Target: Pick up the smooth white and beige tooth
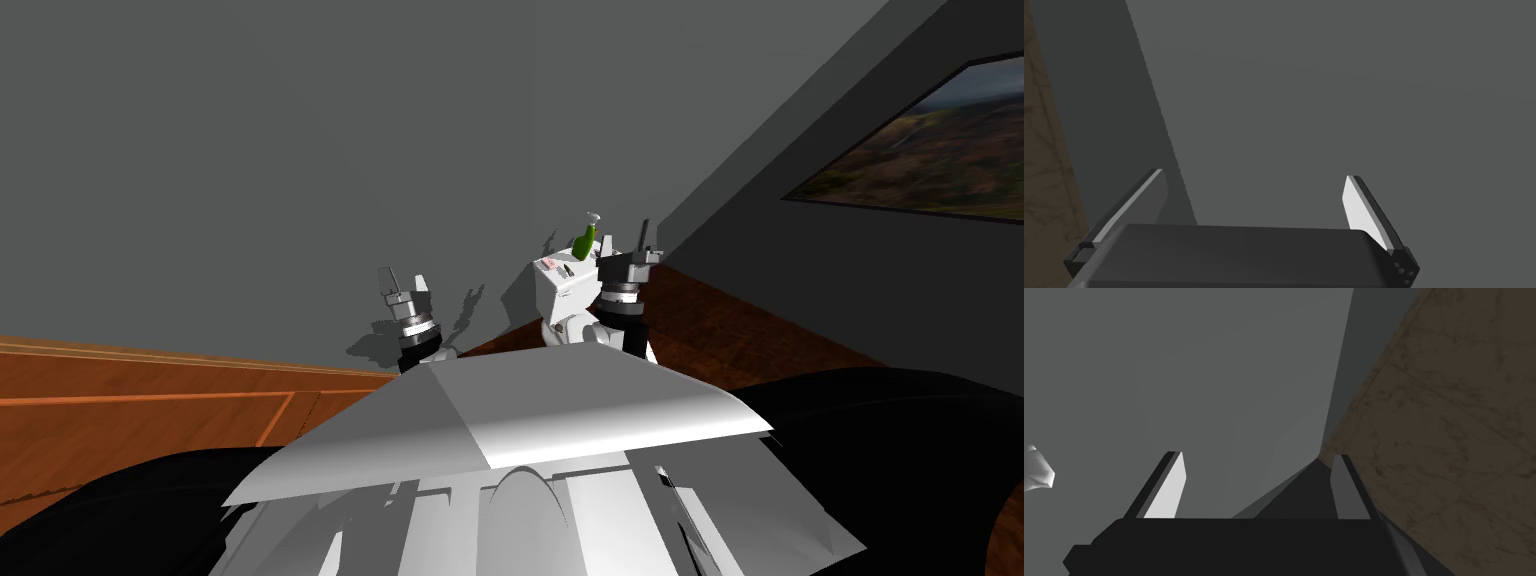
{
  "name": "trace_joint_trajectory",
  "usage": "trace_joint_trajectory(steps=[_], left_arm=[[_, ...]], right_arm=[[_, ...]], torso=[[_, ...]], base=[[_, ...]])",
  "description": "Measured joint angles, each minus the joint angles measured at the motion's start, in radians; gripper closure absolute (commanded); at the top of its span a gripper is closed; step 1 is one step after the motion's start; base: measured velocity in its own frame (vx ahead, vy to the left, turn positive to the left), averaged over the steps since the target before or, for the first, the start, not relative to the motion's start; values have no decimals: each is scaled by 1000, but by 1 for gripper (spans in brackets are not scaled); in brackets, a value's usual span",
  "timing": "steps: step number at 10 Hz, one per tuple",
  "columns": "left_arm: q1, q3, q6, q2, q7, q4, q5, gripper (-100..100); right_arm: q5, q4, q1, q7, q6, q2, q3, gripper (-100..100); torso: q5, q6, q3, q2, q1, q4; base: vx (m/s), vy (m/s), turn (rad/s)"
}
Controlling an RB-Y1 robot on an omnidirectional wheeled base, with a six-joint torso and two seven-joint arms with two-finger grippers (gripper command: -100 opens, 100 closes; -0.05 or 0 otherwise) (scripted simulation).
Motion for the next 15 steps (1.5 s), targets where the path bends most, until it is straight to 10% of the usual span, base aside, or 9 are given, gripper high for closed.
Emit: trace_joint_trajectory(steps=[15], left_arm=[[0,0,0,0,0,0,0,0]], right_arm=[[-99,161,125,1,8,-420,48,-100]], torso=[[0,0,1,1,2,0]], base=[[-11,33,22]])
